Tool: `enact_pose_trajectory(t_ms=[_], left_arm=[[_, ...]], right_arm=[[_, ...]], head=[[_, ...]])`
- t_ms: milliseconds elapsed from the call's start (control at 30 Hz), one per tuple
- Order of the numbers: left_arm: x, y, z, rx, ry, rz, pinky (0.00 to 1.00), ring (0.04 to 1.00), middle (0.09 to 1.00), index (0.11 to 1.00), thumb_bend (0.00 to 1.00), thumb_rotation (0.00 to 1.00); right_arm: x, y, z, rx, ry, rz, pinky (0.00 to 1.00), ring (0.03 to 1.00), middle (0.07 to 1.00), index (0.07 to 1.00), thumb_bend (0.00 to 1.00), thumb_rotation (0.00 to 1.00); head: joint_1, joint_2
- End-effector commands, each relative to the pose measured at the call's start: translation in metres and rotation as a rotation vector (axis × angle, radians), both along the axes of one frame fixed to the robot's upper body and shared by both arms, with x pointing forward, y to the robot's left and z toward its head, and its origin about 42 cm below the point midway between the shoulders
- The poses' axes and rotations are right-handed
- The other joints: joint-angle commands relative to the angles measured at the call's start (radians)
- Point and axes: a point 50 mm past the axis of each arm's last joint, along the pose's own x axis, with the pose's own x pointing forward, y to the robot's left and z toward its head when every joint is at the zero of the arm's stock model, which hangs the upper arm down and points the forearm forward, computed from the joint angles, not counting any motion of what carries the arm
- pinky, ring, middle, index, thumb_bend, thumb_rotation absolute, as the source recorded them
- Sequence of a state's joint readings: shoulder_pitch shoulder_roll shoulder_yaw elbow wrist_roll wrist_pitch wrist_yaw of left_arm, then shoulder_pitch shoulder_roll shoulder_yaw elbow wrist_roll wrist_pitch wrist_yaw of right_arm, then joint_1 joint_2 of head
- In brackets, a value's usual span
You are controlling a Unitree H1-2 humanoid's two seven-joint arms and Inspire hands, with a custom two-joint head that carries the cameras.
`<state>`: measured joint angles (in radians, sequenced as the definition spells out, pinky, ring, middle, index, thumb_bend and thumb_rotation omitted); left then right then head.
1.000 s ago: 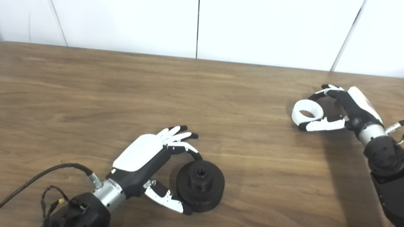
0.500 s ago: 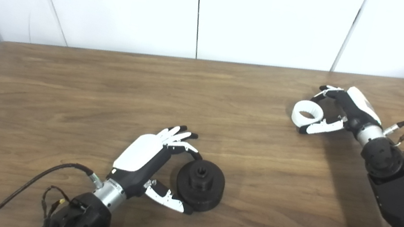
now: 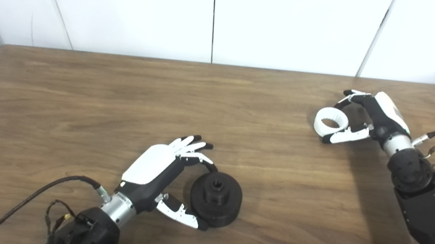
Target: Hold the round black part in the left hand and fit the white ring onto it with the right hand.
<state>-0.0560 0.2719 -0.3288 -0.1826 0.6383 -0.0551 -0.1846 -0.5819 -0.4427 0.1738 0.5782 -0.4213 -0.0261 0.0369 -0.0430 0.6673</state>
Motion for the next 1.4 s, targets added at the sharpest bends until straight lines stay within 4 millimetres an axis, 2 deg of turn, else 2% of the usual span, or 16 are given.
enact_pose_trajectory(t_ms=[0, 233, 667, 900, 1200, 1367], left_arm=[[0.002, 0.002, 0.001, 0.039, -0.020, -0.008, 0.99, 0.993, 0.924, 0.615, 0.83, 0.25], [0.003, -0.001, 0.001, 0.026, -0.016, -0.009, 0.99, 0.990, 0.919, 0.616, 0.84, 0.23], [0.003, -0.002, -0.002, 0.025, -0.005, -0.006, 1.00, 0.992, 0.921, 0.618, 0.84, 0.25], [0.002, -0.004, -0.002, 0.020, -0.010, -0.006, 1.00, 0.987, 0.917, 0.612, 0.84, 0.24], [0.004, -0.006, -0.001, 0.021, -0.015, -0.005, 1.00, 0.983, 0.913, 0.607, 0.85, 0.23], [0.004, -0.006, 0.000, 0.030, -0.011, -0.005, 1.00, 0.986, 0.918, 0.611, 0.85, 0.23]], right_arm=[[0.012, -0.001, 0.031, -0.004, -0.103, 0.003, 0.90, 0.940, 0.874, 0.488, 0.53, 0.15], [0.008, 0.000, 0.038, -0.005, -0.111, 0.033, 0.90, 0.946, 0.873, 0.487, 0.53, 0.15], [-0.027, 0.022, 0.080, 0.031, -0.130, 0.126, 0.96, 0.966, 0.882, 0.488, 0.53, 0.15], [-0.058, 0.042, 0.107, 0.034, -0.137, 0.206, 1.00, 0.963, 0.880, 0.488, 0.53, 0.14], [-0.101, 0.074, 0.125, 0.004, -0.136, 0.335, 0.89, 0.932, 0.862, 0.487, 0.53, 0.14], [-0.123, 0.093, 0.124, 0.005, -0.112, 0.400, 0.88, 0.943, 0.871, 0.487, 0.53, 0.14]], head=[[-0.001, 0.000], [0.002, 0.006], [0.000, 0.004], [0.000, 0.011], [0.004, 0.022], [0.002, 0.025]])
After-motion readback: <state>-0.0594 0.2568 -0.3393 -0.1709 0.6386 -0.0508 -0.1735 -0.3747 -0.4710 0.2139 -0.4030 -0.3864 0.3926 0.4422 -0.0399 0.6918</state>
